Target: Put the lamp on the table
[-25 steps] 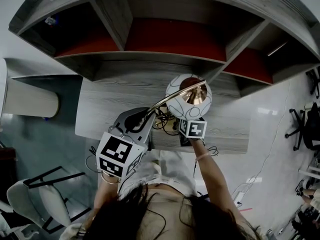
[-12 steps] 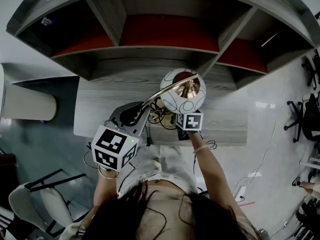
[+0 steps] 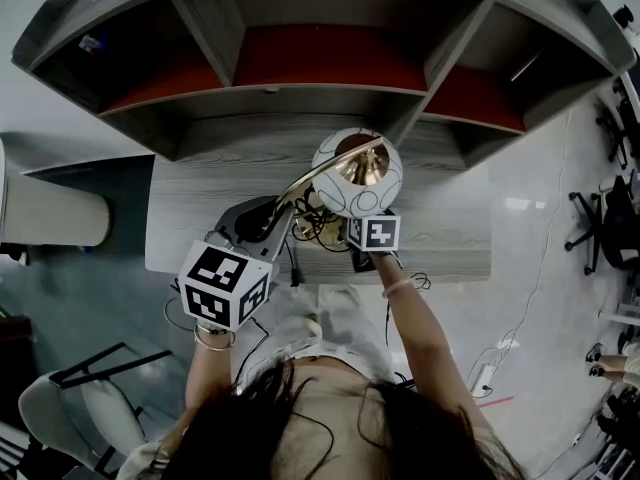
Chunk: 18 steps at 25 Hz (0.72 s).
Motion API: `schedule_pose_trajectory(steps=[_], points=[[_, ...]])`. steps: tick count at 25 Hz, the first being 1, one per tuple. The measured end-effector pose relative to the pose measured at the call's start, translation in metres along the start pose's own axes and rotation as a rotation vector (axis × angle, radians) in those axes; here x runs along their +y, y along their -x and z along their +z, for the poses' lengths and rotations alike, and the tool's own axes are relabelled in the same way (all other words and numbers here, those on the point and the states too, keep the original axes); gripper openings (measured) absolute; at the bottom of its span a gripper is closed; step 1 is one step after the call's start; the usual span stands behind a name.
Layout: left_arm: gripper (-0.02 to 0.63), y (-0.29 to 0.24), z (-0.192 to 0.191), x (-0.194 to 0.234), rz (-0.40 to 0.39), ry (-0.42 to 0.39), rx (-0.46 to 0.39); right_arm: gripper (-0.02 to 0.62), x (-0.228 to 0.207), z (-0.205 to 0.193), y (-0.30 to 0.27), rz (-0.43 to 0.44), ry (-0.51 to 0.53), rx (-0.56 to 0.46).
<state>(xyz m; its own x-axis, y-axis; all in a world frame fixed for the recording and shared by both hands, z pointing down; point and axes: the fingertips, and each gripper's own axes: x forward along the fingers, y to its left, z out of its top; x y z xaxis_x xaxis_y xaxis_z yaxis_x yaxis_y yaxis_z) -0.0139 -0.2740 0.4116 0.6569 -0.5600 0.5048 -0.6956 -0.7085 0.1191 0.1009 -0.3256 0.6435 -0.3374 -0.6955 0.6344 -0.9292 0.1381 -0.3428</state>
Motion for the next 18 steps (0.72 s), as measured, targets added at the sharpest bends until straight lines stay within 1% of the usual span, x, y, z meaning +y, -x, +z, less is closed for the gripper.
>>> schedule_pose_trajectory(steps=[3, 7, 9, 14, 18], points=[[0.041, 0.0002, 0.0001, -0.0002, 0.001, 0.011, -0.003, 0.055, -0.0026, -0.0072, -0.002, -0.003, -0.006, -0.003], [0.041, 0.0016, 0.0015, -0.0009, 0.002, 0.05, -0.025, 0.055, -0.004, -0.0047, -0.0005, -0.014, 0.023, -0.016], [0.041, 0.0018, 0.0017, -0.0012, 0.002, 0.054, -0.029, 0.055, -0.0046, -0.0044, -0.0005, -0.015, 0.029, -0.01], [0.041, 0.0024, 0.0002, -0.001, 0.012, 0.047, -0.035, 0.055, -0.006, -0.0081, -0.0012, -0.012, -0.005, 0.004], [0.044, 0.0052, -0.0034, -0.0007, 0.026, 0.047, -0.028, 0.055, -0.0065, -0.0062, 0.0016, -0.02, -0.034, -0.006]])
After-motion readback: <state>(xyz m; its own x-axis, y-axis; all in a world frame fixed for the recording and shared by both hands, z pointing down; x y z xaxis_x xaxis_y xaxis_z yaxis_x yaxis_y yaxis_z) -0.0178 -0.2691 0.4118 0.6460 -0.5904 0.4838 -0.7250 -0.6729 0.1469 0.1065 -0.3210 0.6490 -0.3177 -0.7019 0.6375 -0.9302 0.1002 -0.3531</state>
